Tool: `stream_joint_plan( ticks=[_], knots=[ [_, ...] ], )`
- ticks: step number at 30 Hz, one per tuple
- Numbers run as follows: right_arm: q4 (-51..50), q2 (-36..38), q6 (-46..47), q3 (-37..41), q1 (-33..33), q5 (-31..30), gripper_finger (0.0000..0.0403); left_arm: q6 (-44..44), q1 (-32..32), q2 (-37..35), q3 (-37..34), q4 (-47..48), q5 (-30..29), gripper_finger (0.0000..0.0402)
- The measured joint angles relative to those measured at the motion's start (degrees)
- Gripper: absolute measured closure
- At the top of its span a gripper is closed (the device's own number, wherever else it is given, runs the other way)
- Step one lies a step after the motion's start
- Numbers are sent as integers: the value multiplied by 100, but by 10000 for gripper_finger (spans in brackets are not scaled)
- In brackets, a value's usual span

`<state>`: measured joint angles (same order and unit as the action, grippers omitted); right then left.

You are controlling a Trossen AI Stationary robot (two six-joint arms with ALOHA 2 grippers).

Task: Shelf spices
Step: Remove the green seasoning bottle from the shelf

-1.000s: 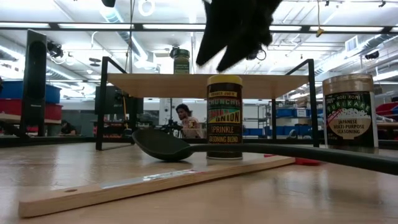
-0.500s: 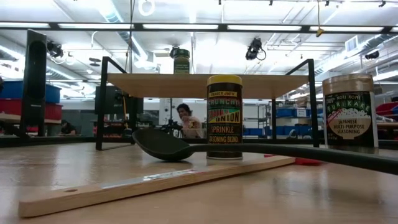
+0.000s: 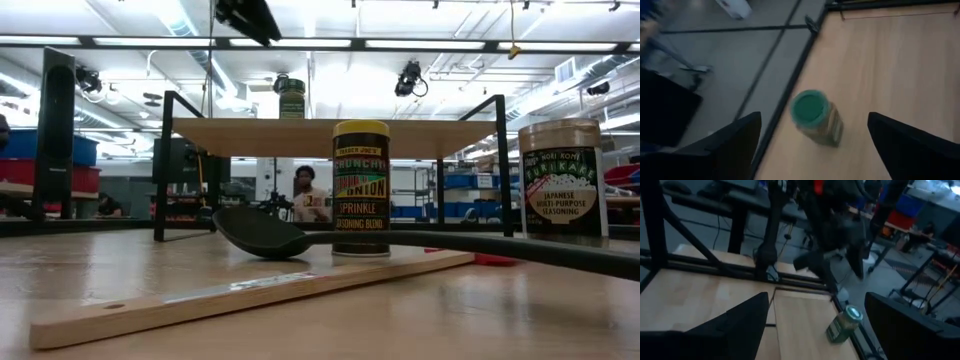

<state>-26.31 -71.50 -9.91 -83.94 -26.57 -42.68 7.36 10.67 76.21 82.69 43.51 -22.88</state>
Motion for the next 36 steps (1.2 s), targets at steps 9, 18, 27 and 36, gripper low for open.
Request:
stream_joint_plan(
  ticks=[9,18,27,36],
  knots=[
    [33,70,-74,-2,-69,-103,85,53,902,626,174,17,1154,32],
    [-151,68,-79,-2,-69,-102,101,132,1359,1115,174,-42,2158,32],
    [-234,68,-79,-2,-69,-102,111,404,1400,1563,174,-90,2697,61],
    [-395,65,-79,-2,-69,-109,112,421,1402,1634,174,-98,3006,181]
  ],
)
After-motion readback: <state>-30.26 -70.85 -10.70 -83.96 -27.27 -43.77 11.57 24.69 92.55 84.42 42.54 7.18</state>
